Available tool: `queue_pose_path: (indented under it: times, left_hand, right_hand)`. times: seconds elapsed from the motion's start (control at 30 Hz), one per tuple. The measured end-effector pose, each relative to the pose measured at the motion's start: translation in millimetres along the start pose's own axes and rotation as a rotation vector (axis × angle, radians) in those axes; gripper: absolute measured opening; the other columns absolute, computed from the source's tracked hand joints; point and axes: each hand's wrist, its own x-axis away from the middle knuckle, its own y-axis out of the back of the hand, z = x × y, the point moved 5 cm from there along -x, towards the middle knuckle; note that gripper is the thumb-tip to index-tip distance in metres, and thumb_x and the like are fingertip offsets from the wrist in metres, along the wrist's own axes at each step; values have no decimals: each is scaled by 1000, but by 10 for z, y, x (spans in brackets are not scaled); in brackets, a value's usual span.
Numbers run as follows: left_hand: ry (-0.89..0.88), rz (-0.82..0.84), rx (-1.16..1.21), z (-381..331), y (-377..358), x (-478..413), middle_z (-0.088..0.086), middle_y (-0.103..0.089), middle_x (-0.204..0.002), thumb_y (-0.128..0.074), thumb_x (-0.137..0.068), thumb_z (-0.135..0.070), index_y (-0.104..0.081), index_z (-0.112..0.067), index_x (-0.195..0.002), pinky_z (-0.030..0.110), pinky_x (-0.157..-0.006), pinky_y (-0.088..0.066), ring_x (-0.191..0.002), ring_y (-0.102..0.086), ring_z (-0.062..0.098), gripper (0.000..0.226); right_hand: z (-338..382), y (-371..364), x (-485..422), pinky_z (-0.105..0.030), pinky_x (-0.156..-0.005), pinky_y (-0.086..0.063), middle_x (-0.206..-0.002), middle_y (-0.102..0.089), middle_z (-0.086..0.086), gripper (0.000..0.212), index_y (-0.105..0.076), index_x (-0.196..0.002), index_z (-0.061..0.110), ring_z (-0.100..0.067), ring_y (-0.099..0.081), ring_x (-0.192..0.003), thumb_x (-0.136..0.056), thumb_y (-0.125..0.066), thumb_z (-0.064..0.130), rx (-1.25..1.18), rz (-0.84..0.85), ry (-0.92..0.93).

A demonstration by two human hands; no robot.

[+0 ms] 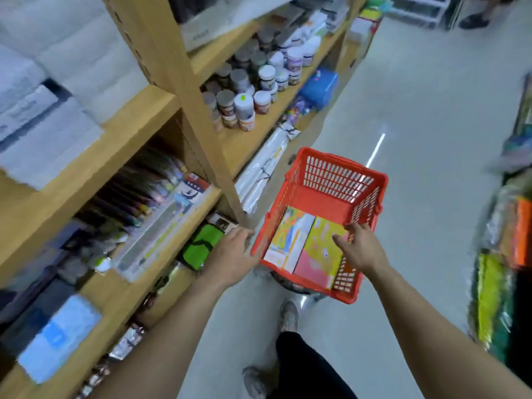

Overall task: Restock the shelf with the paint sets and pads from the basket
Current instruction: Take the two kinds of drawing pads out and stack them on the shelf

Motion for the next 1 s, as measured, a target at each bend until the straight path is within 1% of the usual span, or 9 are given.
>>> queue_pose_path:
  times: [0.1, 0.2, 0.37, 0.53, 0.6, 0.7, 0.73, 0.87, 1.0]
  left_hand:
    - [13, 23, -7, -34, -333, -496, 7, -61, -130, -65, -90, -40, -57, -18, -135, 38, -96, -46, -122, -58, 28, 51]
    - [45, 27, 16, 22, -626, -1033, 9, -58, -133, -68, -87, -35, -54, -17, -138, 40, -98, -45, -124, -54, 29, 56]
    - [120, -8, 60, 368, -1117, -1742, 6, -51, -142, -61, -93, -43, -45, -19, -146, 44, -99, -48, -125, -57, 27, 60]
    - [78, -27, 141, 542, -1501, -1972, 10, -60, -138, -50, -101, -29, -47, -20, -148, 31, -96, -40, -126, -56, 29, 48]
    - [89, -33, 209, 595, -1587, -1988, 7, -59, -140, -46, -103, -31, -44, -24, -149, 27, -98, -40, -128, -56, 25, 47]
    - [83, -21, 299, 651, -1639, -1993, 1, -58, -141, -40, -100, -42, -41, -29, -150, 33, -103, -44, -128, -55, 17, 51]
    - [85, -21, 309, 663, -1642, -1998, 0, -58, -140, -39, -100, -44, -41, -30, -150, 36, -103, -45, -127, -56, 16, 52]
    - [81, -12, 360, 675, -1645, -1982, -8, -61, -136, -37, -101, -50, -39, -38, -147, 43, -98, -51, -122, -59, 13, 47]
    - [81, 1, 370, 677, -1651, -1985, -10, -62, -132, -36, -101, -51, -38, -38, -147, 42, -94, -54, -118, -61, 9, 49]
  right_hand:
    - [-274, -210, -436, -40, -102, -45, -134, -61, -21, 56, -60, -137, 6, -37, -58, -125, -94, -64, 42, 9, 59, -44]
    - [-332, -471, -983, -38, -104, -44, -136, -60, -20, 57, -59, -139, 6, -37, -57, -128, -94, -65, 41, 25, 116, -27]
    - [-268, -1027, -1948, -42, -106, -46, -137, -60, -17, 61, -55, -142, 9, -35, -56, -130, -92, -66, 41, 34, 171, 50]
    - [-206, -1598, -2607, -41, -104, -46, -143, -59, -14, 72, -51, -146, 16, -35, -57, -131, -89, -62, 58, 192, 311, 122]
    - [-245, -1787, -2740, -43, -100, -48, -137, -63, -13, 71, -56, -138, 19, -34, -61, -126, -87, -56, 69, 315, 378, 144]
    - [-295, -1949, -2855, -40, -83, -49, -119, -73, -10, 73, -65, -109, 23, -33, -67, -111, -79, -46, 86, 372, 474, 126]
    - [-297, -1967, -2876, -38, -80, -48, -116, -74, -9, 75, -65, -107, 24, -32, -68, -108, -75, -47, 89, 359, 501, 120]
    - [-279, -1989, -2907, -41, -97, -51, -127, -71, 0, 83, -58, -130, 31, -29, -65, -117, -68, -60, 85, 297, 622, 113]
    - [-279, -2004, -2964, -44, -99, -52, -124, -71, 5, 84, -60, -128, 35, -25, -65, -114, -60, -66, 83, 264, 617, 99]
